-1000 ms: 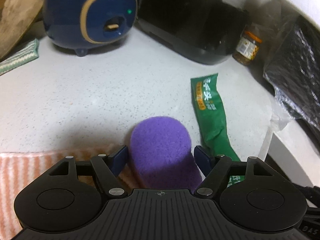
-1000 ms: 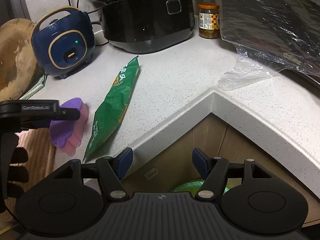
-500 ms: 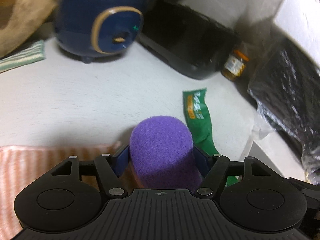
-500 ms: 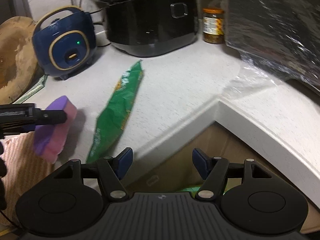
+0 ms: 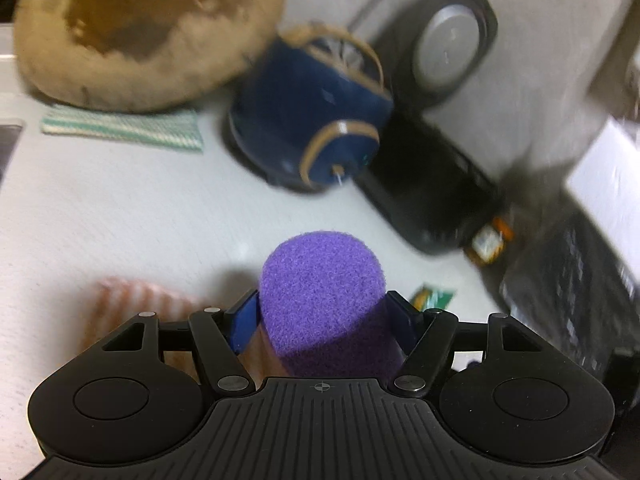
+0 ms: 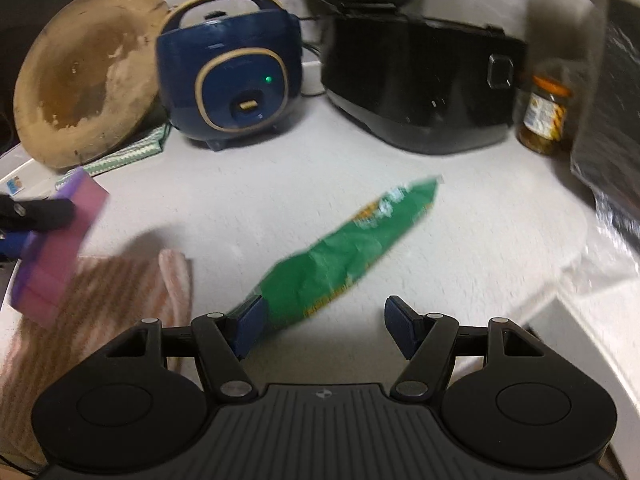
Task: Collect trash
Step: 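Close the right tool on the green snack wrapper while the left tool holds the sponge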
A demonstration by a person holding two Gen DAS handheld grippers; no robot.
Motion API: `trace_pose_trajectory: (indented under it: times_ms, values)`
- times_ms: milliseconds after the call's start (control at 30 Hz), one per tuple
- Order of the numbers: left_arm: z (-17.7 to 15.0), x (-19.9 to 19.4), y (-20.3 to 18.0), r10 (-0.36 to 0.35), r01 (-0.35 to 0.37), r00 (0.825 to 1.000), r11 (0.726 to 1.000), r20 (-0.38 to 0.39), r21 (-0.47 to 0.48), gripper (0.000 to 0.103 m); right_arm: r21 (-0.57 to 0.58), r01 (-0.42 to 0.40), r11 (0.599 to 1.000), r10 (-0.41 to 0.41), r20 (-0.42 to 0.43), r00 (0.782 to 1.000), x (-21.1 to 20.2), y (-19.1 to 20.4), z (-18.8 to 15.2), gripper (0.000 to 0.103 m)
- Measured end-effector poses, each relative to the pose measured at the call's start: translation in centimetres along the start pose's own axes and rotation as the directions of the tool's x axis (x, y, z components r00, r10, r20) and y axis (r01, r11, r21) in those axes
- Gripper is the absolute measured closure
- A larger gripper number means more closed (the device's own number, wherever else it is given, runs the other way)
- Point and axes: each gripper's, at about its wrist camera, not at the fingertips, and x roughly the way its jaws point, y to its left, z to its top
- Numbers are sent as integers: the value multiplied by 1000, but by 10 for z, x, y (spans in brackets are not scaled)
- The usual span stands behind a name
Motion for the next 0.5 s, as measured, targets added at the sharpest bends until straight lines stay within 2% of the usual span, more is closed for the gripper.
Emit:
trace_pose_trajectory:
  times_ms: [67,167,333,367,400,433,467,500]
  values:
    - [4,-4,2,49,-49,999,999,5,9,30,-1,0,1000,0,31,1000,-6,-2,7,36]
    - [0,6,0,119,-117,991,992,-57,41,30,44,-16,999,14,56,998,-10,-13,21,31]
    - [-18,22,-5,68,-62,985,997,-157,45,30,28,4,1000,-4,12,1000,16,-6,39,31]
    - [-20,23,-6,62,-55,984,997,-167,46,30,19,1,1000,0,-9,1000,25,-1,40,39]
    - [-21,25,-7,59,-51,983,998,-175,49,30,9,-12,1000,13,-36,999,32,4,38,58]
    - [-22,26,-8,58,-49,982,997,-181,53,30,-2,-27,1000,27,-69,997,39,8,36,67]
    - [-24,23,-9,60,-51,981,997,-182,55,30,-11,-37,999,35,-103,994,44,14,34,75]
    - [-24,23,-9,63,-54,981,997,-181,55,30,-20,-35,999,32,-113,993,45,20,30,75]
